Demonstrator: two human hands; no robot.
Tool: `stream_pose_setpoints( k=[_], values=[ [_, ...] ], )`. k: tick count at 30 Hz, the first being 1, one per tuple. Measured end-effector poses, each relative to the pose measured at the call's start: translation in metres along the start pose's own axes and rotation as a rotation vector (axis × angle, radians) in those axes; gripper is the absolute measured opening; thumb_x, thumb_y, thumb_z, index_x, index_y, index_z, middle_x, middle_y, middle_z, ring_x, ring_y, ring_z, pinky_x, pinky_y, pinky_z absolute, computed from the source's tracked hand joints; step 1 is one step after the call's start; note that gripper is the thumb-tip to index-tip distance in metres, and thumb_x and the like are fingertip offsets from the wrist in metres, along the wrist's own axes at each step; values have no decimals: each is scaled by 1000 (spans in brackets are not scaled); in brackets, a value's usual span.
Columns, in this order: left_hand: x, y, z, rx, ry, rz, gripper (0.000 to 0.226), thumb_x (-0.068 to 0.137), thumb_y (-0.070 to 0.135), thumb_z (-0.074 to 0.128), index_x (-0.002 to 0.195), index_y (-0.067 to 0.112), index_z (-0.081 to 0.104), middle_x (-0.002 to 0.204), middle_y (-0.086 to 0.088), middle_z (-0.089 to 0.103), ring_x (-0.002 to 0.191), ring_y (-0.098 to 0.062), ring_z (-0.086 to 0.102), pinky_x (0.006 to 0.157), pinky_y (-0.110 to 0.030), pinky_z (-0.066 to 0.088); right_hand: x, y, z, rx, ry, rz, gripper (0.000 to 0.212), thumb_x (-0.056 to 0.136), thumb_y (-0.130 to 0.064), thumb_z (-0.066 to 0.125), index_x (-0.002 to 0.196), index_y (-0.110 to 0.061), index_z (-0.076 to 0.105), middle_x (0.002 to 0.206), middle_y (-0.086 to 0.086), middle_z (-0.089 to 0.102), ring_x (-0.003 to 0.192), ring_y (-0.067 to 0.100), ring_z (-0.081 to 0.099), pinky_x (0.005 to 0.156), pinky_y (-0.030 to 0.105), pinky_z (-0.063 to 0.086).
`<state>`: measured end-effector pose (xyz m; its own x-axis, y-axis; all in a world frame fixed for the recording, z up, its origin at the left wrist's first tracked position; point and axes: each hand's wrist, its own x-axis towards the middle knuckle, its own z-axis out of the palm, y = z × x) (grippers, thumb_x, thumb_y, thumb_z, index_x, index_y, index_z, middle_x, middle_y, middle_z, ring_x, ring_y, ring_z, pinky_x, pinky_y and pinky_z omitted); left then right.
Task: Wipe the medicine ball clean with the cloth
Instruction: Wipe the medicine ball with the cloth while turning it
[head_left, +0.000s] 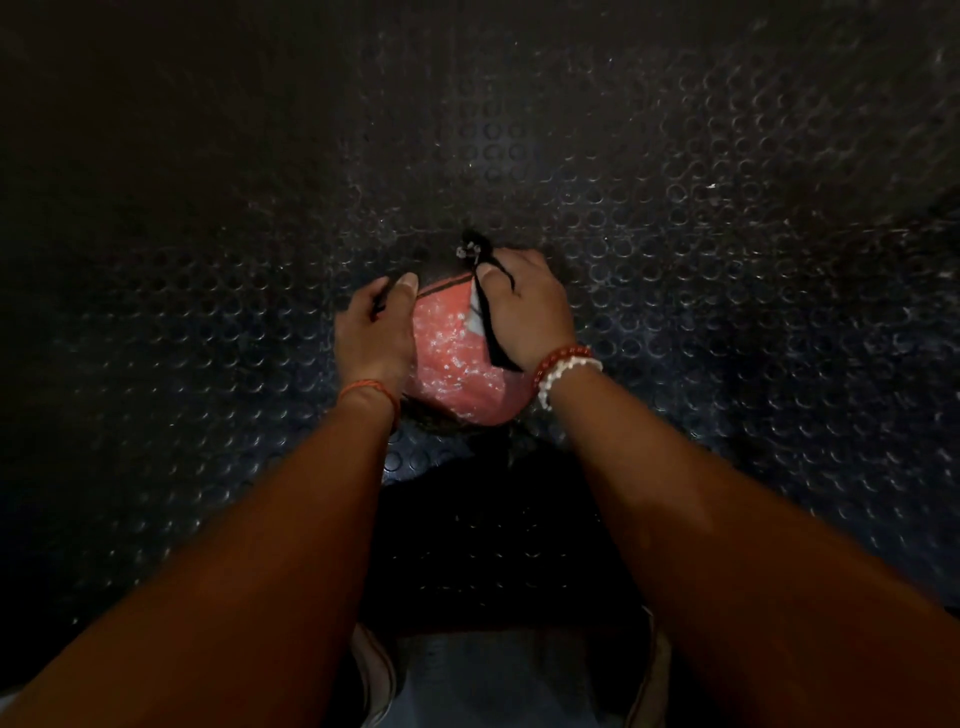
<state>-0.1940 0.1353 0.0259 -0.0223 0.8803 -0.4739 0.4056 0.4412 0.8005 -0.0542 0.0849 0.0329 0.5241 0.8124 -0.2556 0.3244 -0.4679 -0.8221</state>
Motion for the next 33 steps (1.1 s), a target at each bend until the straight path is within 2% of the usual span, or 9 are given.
stream_pose_setpoints(
  k=[3,6,9,11,16,19,22,27,33],
  values=[
    [-2,0,0,5,7,-5,60,69,68,61,115,30,66,123,-2,61,108,-15,61,100,-36,49,20,10,-8,153,-55,227,28,94,-31,46,91,-17,70,105,12,68,103,30,61,95,36,46],
    [-4,0,1,4,25,-12,63,64,72,59,112,31,67,121,-1,62,106,-15,62,100,-39,50,16,19,-7,321,-23,401,31,93,-31,49,93,-10,71,107,12,69,104,29,62,100,43,45],
    [-1,0,1,-9,37,-23,59,67,66,61,112,29,68,121,-1,62,106,-15,62,101,-37,49,-14,11,0,259,62,349,46,90,-45,46,116,-13,66,125,9,61,115,26,56,107,39,40],
    [1,0,0,-11,31,-18,52,74,61,64,114,27,67,123,-2,62,107,-14,61,100,-35,48,-34,7,6,117,106,225,44,95,-39,46,131,-16,56,142,7,45,128,23,46,110,33,33],
    [-1,-4,-1,5,1,25,59,72,62,61,118,25,66,123,-1,62,106,-10,62,98,-30,49,-34,-5,5,-101,98,-14,43,94,-38,47,132,-18,57,145,6,42,131,25,43,110,35,33],
    [-1,-7,-1,2,1,40,54,78,58,63,120,23,65,125,-2,61,107,-11,61,100,-32,49,-6,-10,-3,-23,-1,76,35,96,-37,46,118,-19,66,129,8,54,117,25,53,98,28,38],
    [0,-7,1,1,18,41,51,82,55,64,121,22,65,126,-3,60,108,-13,60,101,-34,48,17,-4,-7,72,-77,215,29,94,-37,46,93,-20,70,111,12,67,104,27,60,92,33,45],
    [2,-5,5,5,40,13,55,77,60,63,118,24,65,124,-3,60,106,-15,62,100,-36,49,2,13,-6,390,63,521,35,94,-35,50,109,-10,71,117,9,67,108,24,61,103,37,44],
    [5,-5,4,55,30,45,61,74,64,58,120,25,65,124,-2,60,107,-13,60,98,-31,48,-61,3,17,118,290,295,52,93,-46,35,131,-16,54,144,8,41,129,26,43,106,34,34]
  ],
)
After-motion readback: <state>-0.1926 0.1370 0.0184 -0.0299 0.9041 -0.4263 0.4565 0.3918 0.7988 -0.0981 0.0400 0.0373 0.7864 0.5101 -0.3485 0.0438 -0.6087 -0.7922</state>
